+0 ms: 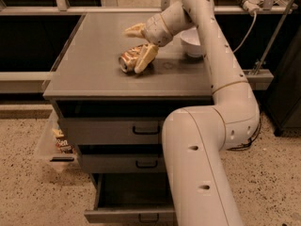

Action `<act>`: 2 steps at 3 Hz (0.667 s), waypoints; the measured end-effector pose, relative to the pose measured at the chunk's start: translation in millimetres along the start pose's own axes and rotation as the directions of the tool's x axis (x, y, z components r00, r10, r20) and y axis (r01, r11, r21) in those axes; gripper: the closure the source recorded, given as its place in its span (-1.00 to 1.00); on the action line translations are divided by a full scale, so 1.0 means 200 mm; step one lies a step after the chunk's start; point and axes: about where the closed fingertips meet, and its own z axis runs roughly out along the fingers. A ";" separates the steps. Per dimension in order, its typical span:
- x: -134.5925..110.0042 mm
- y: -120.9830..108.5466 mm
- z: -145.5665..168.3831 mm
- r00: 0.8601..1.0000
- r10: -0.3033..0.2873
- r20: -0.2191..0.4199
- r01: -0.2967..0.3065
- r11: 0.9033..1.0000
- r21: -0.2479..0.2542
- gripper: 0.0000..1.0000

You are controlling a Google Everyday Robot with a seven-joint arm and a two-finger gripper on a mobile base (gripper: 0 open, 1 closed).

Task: Place orange can into bottom drawer

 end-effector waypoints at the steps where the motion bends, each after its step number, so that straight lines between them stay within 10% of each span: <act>1: 0.00 -0.03 0.03 1.000 0.001 0.004 -0.001 1.000 0.016 -0.14; 2: 0.00 -0.03 0.03 1.000 0.001 0.004 -0.001 1.000 0.016 0.29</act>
Offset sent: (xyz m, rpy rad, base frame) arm 0.0049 0.0053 -0.0005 0.0101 -0.0061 -0.0101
